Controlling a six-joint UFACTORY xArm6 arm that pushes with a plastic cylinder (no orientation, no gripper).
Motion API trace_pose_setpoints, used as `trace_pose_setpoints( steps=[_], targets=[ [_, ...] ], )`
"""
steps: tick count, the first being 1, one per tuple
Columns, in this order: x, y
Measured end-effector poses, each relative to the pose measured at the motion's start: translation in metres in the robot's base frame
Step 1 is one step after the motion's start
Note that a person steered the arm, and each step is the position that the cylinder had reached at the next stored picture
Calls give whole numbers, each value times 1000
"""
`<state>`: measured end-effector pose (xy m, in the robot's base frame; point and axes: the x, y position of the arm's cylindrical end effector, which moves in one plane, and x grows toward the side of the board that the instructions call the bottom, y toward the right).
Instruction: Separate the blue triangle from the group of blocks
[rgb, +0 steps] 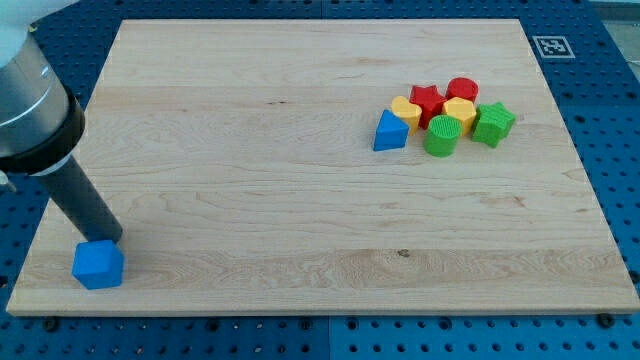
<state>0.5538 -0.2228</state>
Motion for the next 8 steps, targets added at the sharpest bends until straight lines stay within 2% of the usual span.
trace_pose_setpoints(
  steps=[4, 6, 7, 8],
  targets=[
    [-6, 0],
    [-63, 10],
    [-90, 50],
    [-95, 69]
  ],
)
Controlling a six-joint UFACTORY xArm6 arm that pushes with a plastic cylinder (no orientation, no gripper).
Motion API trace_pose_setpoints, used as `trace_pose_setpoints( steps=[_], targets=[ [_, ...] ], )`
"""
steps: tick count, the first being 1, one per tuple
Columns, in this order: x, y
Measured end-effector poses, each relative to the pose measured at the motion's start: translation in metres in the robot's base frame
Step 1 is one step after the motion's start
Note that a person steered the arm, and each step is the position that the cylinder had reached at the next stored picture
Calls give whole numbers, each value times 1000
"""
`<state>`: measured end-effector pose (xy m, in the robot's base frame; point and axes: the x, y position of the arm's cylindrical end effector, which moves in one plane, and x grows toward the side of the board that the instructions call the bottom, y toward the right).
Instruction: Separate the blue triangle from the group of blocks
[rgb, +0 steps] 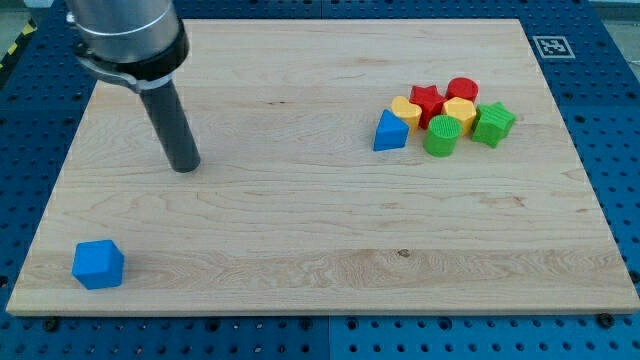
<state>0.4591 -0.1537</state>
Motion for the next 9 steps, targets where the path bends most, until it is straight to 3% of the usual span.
trace_pose_setpoints(
  steps=[2, 4, 9],
  targets=[
    [1, 72],
    [1, 95],
    [2, 263]
  ],
)
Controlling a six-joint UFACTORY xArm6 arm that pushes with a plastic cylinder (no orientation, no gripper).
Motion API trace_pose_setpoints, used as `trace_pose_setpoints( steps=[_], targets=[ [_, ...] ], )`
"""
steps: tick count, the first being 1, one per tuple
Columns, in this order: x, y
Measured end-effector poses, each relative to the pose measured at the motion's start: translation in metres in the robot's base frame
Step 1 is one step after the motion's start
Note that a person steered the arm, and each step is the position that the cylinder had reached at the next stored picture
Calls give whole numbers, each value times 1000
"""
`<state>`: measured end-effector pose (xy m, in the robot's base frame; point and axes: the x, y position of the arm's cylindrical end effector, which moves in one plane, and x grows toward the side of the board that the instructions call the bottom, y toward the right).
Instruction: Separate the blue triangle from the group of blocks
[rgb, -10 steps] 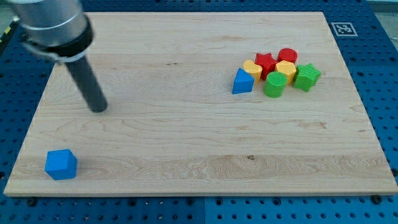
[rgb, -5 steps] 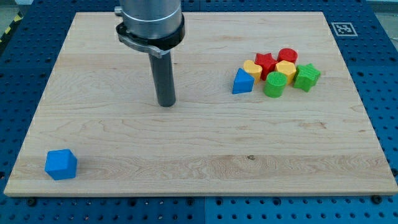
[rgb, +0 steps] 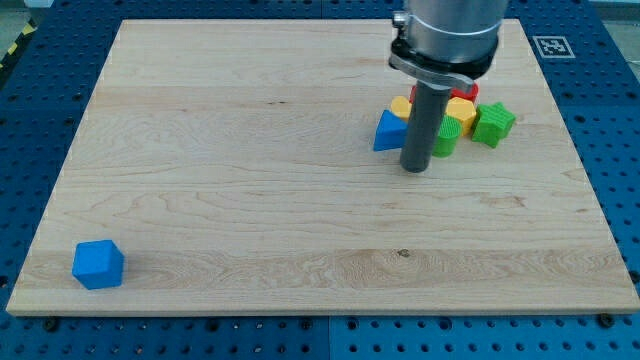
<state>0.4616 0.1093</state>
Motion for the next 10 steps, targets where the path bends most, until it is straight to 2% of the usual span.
trace_pose_setpoints(
  steps=[4, 5, 6, 7, 9, 10],
  targets=[
    [20, 113],
    [20, 116],
    [27, 151],
    [27, 153],
    [-9, 138],
    [5, 111]
  ],
)
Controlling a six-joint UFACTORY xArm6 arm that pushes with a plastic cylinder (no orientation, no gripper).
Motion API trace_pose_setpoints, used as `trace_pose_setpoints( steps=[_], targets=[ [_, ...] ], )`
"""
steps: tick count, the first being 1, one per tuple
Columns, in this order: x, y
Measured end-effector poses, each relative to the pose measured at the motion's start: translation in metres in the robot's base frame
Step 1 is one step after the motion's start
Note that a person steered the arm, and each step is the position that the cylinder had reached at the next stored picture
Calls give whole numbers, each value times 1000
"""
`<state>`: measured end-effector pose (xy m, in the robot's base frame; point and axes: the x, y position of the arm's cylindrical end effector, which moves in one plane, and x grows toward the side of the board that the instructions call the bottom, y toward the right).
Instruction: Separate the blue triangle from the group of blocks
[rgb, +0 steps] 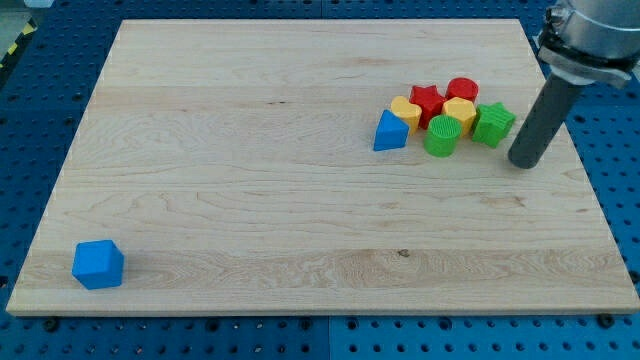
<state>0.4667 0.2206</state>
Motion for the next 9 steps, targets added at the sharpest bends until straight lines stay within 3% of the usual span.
trace_pose_setpoints(
  steps=[1, 3, 6, 9],
  targets=[
    [12, -17],
    [-3, -124],
    [-46, -134],
    [-74, -235]
  ],
)
